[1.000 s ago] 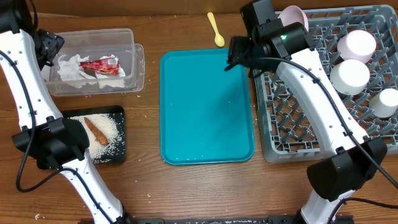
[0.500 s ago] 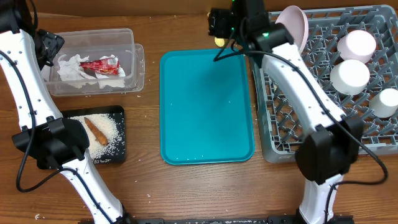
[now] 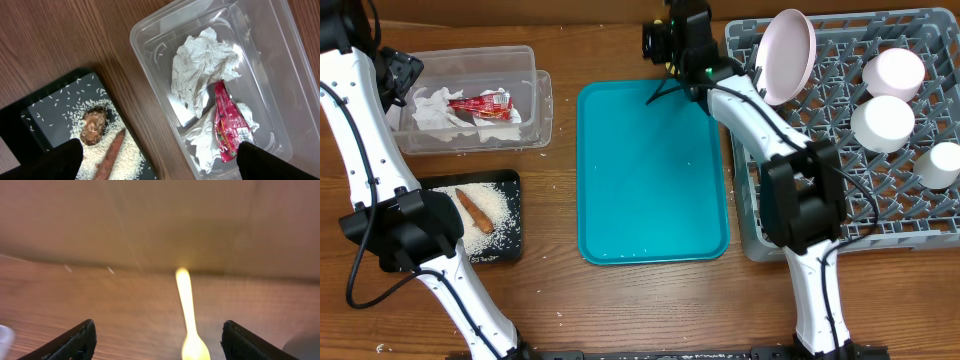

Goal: Sort waste into correct bins and load items into the dishwasher

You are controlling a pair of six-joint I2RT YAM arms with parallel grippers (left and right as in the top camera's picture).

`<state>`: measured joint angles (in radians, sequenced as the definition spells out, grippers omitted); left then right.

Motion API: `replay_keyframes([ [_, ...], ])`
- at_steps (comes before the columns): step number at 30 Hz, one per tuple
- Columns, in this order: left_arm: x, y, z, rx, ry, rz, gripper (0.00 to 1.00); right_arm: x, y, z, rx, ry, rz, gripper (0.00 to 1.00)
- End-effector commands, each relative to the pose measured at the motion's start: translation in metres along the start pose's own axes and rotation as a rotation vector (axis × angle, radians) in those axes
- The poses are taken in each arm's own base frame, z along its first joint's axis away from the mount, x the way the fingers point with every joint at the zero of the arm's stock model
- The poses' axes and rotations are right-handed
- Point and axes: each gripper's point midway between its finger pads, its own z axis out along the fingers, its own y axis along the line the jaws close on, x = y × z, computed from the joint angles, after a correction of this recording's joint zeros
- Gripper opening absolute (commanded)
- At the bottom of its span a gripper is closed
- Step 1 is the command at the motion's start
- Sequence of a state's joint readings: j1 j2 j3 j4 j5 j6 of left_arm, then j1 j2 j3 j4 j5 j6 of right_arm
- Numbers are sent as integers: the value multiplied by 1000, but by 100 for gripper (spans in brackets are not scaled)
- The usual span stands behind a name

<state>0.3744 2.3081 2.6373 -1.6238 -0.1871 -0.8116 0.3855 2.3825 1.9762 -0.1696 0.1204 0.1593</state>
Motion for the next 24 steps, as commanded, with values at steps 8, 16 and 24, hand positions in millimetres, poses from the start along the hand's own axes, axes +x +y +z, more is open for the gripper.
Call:
replay_keyframes([
  [8,1,-2,-2,6,-4,7,100,23,-14,41,7,125,-31,84],
  [16,1,-2,-2,6,-4,7,100,-4,-9,27,-18,120,-16,88],
  [24,1,-2,-2,6,-4,7,100,-12,-20,20,-39,149,105,90],
])
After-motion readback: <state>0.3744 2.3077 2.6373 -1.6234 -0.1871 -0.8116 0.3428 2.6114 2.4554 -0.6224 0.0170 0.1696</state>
